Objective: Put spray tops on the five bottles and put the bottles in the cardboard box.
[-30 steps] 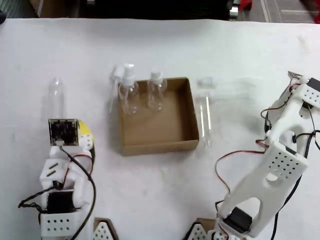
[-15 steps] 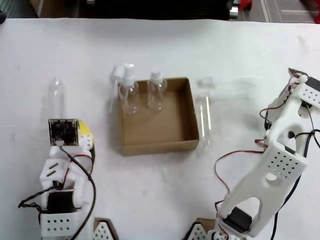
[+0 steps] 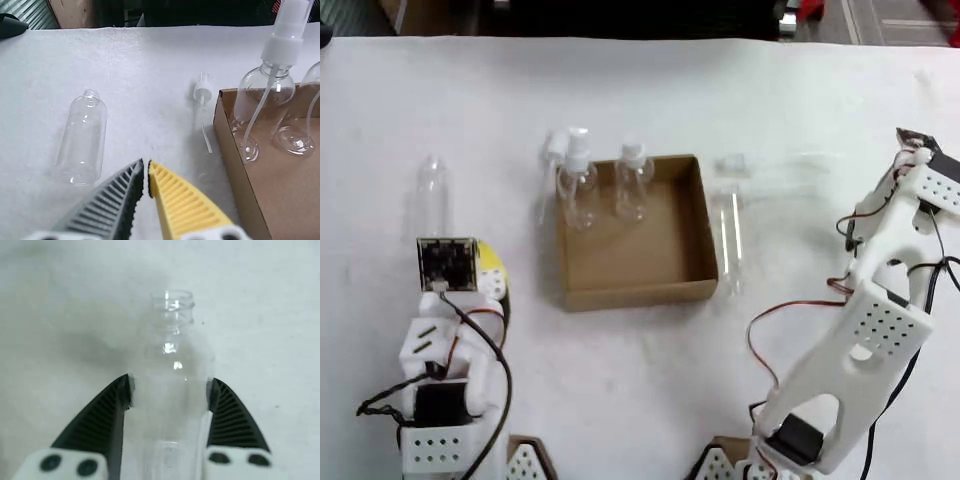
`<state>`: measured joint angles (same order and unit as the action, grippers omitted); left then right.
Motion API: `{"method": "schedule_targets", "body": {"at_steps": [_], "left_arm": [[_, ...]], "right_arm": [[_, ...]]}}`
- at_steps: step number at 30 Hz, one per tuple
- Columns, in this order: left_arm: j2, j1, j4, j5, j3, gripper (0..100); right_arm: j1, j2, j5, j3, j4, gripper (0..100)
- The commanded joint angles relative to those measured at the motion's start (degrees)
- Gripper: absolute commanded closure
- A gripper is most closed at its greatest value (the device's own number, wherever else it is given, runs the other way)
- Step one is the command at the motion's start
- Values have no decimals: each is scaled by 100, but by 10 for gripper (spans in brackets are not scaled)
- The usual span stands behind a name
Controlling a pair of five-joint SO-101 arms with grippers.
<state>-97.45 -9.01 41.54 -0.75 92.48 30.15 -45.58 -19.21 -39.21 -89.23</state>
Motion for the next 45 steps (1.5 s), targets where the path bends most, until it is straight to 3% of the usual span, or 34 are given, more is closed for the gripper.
{"method": "schedule_targets", "body": {"at_steps": [1, 13, 27, 33, 37, 45], "left_arm": [[-22, 75, -9, -62, -343, 976], [-22, 75, -9, -62, -343, 976], [-22, 75, -9, -62, -343, 976], [-22, 75, -9, -62, -343, 976], [-22, 75, 0, -62, -343, 976], [-22, 75, 9, -62, -343, 976]], "right_arm": [[-13, 435, 18, -79, 75, 921], [-4, 2237, 18, -79, -171, 921], [-752, 4866, 70, 167, -927, 922], [-1147, 6484, 79, 897, -927, 922], [-1455, 7688, 519, 1451, -901, 922], [-2440, 9736, 1002, 3174, -92, 922]]}}
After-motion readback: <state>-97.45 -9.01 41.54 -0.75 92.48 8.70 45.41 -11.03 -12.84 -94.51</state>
